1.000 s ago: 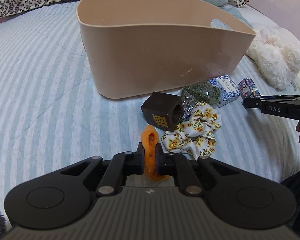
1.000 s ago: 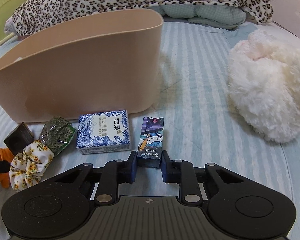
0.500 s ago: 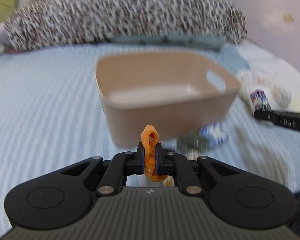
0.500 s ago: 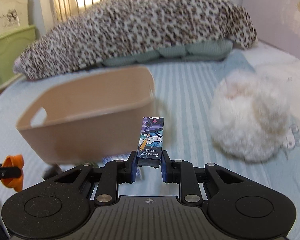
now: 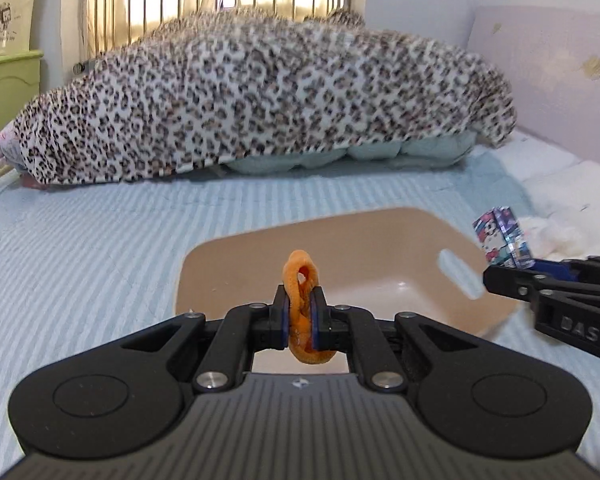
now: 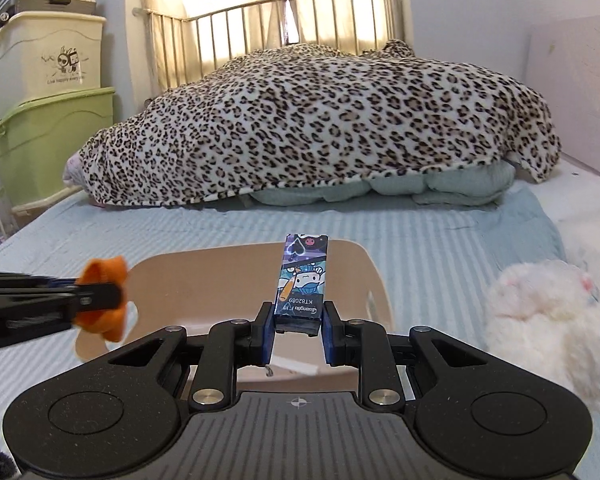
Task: Organize objects
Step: 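Carry both items over the basket and open both tools to release them, then grasp the floral scrunchie with the right tool while the left tool grasps the black cube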
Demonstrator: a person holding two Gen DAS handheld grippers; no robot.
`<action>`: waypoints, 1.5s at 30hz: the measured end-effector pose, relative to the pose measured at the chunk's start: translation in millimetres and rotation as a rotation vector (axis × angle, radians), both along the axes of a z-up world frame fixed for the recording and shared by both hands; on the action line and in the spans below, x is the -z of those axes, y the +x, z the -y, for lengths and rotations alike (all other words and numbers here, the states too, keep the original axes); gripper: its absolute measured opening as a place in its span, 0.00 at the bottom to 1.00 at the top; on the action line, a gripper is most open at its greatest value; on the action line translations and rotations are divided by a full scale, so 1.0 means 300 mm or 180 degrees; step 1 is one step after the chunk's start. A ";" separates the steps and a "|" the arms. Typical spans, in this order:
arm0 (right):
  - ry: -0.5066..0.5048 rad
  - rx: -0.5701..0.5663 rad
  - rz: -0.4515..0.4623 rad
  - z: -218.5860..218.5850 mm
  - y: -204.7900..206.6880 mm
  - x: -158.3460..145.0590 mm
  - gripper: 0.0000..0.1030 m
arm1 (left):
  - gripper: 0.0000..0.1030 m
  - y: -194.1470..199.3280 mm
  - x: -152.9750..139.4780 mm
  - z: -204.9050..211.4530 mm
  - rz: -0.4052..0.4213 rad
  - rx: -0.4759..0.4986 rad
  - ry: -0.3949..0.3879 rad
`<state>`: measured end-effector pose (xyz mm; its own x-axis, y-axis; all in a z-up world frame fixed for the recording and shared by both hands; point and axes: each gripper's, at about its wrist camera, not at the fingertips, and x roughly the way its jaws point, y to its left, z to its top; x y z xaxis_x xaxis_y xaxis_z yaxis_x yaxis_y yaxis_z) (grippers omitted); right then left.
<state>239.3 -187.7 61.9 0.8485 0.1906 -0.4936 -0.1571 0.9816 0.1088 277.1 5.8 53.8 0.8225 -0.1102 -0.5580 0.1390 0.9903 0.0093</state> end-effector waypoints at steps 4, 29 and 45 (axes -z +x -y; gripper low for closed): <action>-0.0019 -0.0006 -0.0152 -0.017 0.082 0.042 0.21 | 0.11 0.106 0.098 0.004 -0.0283 -0.0041 0.0007; -0.0043 0.0201 -0.0258 0.023 -0.016 0.037 0.75 | 0.78 -0.064 0.028 -0.048 -0.0259 0.0034 0.0161; -0.0211 0.0119 -0.0724 -0.006 -0.174 0.114 0.78 | 0.85 -0.248 0.137 -0.115 -0.0646 0.0024 0.0316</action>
<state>187.0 -185.7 27.8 0.7199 0.1218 -0.6833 -0.0992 0.9924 0.0724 202.7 40.3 12.7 0.6916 -0.0520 -0.7204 0.1552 0.9848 0.0779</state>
